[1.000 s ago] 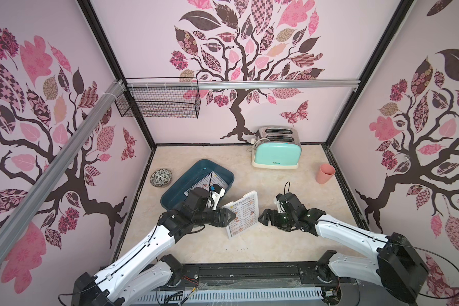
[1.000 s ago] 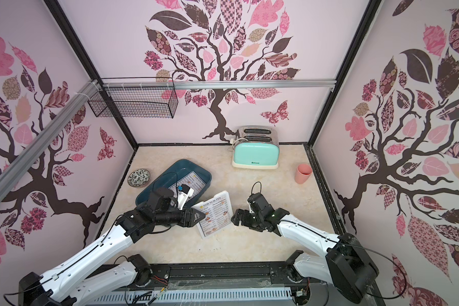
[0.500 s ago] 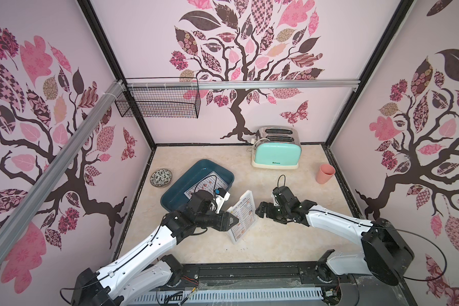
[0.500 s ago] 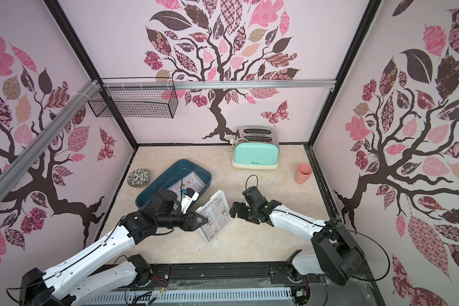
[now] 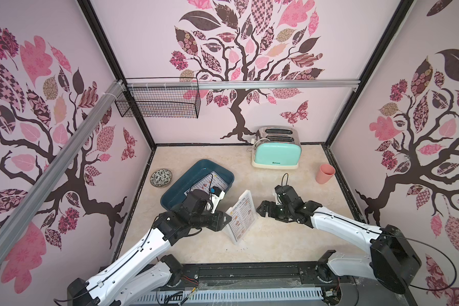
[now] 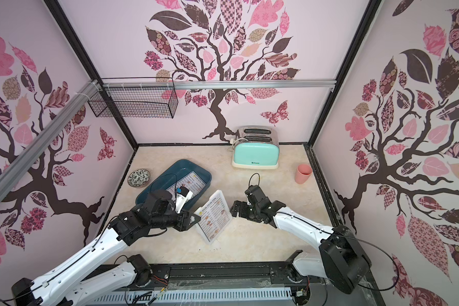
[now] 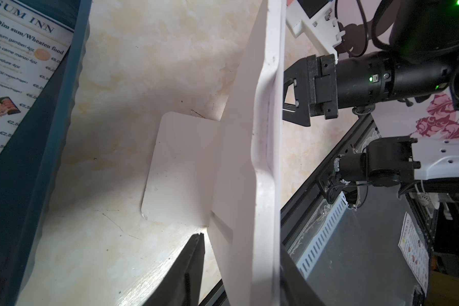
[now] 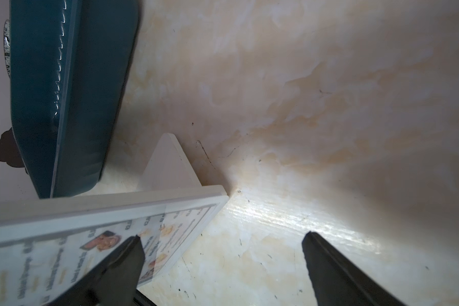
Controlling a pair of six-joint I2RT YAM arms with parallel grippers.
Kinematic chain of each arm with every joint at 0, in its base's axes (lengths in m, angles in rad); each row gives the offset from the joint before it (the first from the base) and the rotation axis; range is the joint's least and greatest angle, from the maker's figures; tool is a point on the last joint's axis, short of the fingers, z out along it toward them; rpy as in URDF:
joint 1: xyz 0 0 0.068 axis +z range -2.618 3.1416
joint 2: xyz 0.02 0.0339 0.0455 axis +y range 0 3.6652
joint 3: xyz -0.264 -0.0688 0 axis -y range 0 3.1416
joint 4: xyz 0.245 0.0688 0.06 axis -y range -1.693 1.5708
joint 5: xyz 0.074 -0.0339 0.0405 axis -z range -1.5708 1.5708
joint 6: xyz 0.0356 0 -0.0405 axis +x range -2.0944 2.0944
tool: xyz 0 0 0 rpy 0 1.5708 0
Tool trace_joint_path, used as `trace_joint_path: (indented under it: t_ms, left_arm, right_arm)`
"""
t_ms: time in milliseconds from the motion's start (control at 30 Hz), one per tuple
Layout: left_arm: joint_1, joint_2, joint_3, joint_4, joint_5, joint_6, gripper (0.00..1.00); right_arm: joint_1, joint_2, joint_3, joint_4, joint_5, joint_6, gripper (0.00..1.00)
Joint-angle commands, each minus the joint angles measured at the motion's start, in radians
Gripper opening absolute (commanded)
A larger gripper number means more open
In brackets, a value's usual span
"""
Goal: Replace the menus in the menu holders
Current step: Adjust the menu holder at the center of the board.
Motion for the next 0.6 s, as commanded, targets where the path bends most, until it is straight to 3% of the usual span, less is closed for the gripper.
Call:
trace_joint_path:
  t_ms: [0, 300, 467, 567]
  left_arm:
    - [-0.004, 0.007, 0.028, -0.032, 0.014, 0.037, 0.37]
    - [-0.016, 0.073, 0.065, 0.036, 0.046, 0.046, 0.16]
    - [-0.079, 0.105, 0.085, 0.093, -0.035, 0.035, 0.1]
    - [-0.147, 0.148, 0.108, 0.105, -0.141, 0.037, 0.11]
  right_arm:
    - [-0.006, -0.033, -0.019, -0.051, 0.023, -0.005, 1.0]
    - [-0.009, -0.097, -0.023, -0.099, 0.068, -0.004, 1.0]
    - [-0.028, -0.134, -0.03, -0.125, 0.08, -0.011, 1.0]
    - [-0.049, -0.157, -0.034, -0.143, 0.082, -0.02, 1.0]
